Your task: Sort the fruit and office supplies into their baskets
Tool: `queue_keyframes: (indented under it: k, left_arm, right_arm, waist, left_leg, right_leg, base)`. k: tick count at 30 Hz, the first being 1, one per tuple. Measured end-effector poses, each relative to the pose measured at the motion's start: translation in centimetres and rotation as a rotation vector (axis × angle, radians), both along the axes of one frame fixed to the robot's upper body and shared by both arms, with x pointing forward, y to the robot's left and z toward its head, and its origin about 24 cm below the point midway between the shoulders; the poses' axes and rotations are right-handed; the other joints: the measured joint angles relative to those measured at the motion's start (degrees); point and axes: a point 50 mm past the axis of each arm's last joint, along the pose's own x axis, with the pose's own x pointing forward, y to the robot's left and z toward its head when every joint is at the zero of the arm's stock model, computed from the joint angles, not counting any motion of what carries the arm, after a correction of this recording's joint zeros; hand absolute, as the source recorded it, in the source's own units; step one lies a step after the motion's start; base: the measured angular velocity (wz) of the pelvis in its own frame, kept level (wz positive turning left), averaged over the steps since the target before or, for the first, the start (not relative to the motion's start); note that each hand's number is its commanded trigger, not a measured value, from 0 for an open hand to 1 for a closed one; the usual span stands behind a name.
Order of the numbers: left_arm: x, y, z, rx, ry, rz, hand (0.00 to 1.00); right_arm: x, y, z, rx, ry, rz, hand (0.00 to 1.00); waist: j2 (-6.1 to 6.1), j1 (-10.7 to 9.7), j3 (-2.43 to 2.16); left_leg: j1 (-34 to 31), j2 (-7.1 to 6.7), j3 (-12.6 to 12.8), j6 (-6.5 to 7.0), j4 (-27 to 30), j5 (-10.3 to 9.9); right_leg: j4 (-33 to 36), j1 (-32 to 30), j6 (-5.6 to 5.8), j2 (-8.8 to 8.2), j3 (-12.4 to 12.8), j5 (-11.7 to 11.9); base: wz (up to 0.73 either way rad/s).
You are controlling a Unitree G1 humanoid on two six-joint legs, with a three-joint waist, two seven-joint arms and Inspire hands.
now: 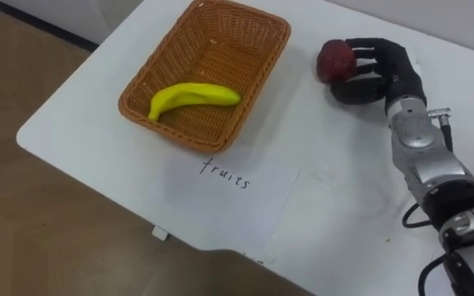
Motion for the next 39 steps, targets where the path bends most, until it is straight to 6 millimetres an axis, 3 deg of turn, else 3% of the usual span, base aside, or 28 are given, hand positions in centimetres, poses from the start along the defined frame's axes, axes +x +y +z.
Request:
queue_keyframes:
  k: [8, 12, 17, 21, 25, 30, 32, 39]
  left_arm:
    - [-0.9, 0.6, 0.0, 0.029, 0.01, 0.06, 0.0]
    - [-1.7, 1.1, 0.0, 0.041, 0.035, 0.1, 0.0]
    - [-3.2, 1.4, 0.0, 0.067, 0.08, 0.091, 0.0]
    - [-3.9, 1.6, 0.0, 0.092, 0.087, 0.1, 0.0]
    - [-4.7, 1.8, 0.1, 0.114, 0.104, 0.125, 0.0]
    - [-5.4, 1.9, 0.1, 0.125, 0.139, 0.125, 0.0]
    - [-5.5, 1.9, 0.1, 0.124, 0.143, 0.13, 0.0]
    - [-5.6, 1.9, 0.0, 0.123, 0.166, 0.093, 0.0]
  right_arm:
    - [0.0, 0.4, -0.3, 0.05, 0.057, 0.031, 1.0]
    - [0.2, 0.9, 0.4, 0.055, 0.031, 0.049, 1.0]
    - [0.5, 2.4, 2.6, 0.059, -0.049, 0.111, 1.0]
    - [0.3, 3.4, 4.4, 0.065, -0.131, 0.155, 1.0]
    - [-0.1, 4.6, 5.5, 0.074, -0.187, 0.213, 1.0]
    - [-0.2, 4.8, 5.1, 0.088, -0.163, 0.218, 1.0]
    - [-0.2, 4.8, 5.1, 0.09, -0.161, 0.218, 1.0]
    - [-0.3, 6.1, 4.9, 0.068, -0.156, 0.254, 1.0]
  waist:
    - [-0.27, -1.31, -0.82]
    - [-0.35, -3.02, -1.1]
    - [-0.5, -4.61, -2.58]
    - [-0.66, -4.54, -2.89]
    - [-0.81, -4.25, -2.88]
    - [-1.08, -3.14, -2.6]
    - [-1.13, -2.79, -2.24]
    - [-1.72, -2.25, -2.04]
  left_leg:
    - [2.21, 0.08, 0.69, 0.02, -0.46, 0.02]
    - [4.5, 0.1, 1.0, 0.02, -0.88, 0.02]
    - [8.02, 0.15, 1.5, 0.01, -1.99, 0.02]
    - [10.3, 0.15, 1.6, -0.01, -2.27, 0.0]
    - [11.68, 0.12, 1.63, -0.01, -2.42, 0.0]
    - [12.58, 0.12, 1.67, 0.0, -2.83, -0.01]
    - [13.07, 0.13, 1.58, -0.01, -2.84, -0.01]
    - [13.09, 0.17, 1.57, -0.07, -3.48, -0.06]
  right_leg:
    - [-0.06, 1.77, 0.01, -0.19, 0.21, 0.0]
    - [-0.29, 4.08, 0.05, -0.49, 0.3, -0.03]
    - [-1.97, 7.63, 0.06, 0.24, 0.86, -0.01]
    - [-3.04, 10.27, 0.07, 0.51, 1.04, -0.02]
    - [-3.01, 11.52, 0.13, 0.48, 1.0, -0.06]
    - [-3.02, 12.3, 0.23, 0.6, 1.71, -0.12]
    - [-3.15, 12.79, 0.25, 0.61, 1.73, -0.15]
    - [-3.78, 12.83, 0.26, 0.45, 1.69, -0.17]
  base:
    - [-0.02]
    - [-0.02]
    - [-0.03]
    - [-0.01]
    - [0.0]
    - [0.0]
    - [0.0]
    - [0.0]
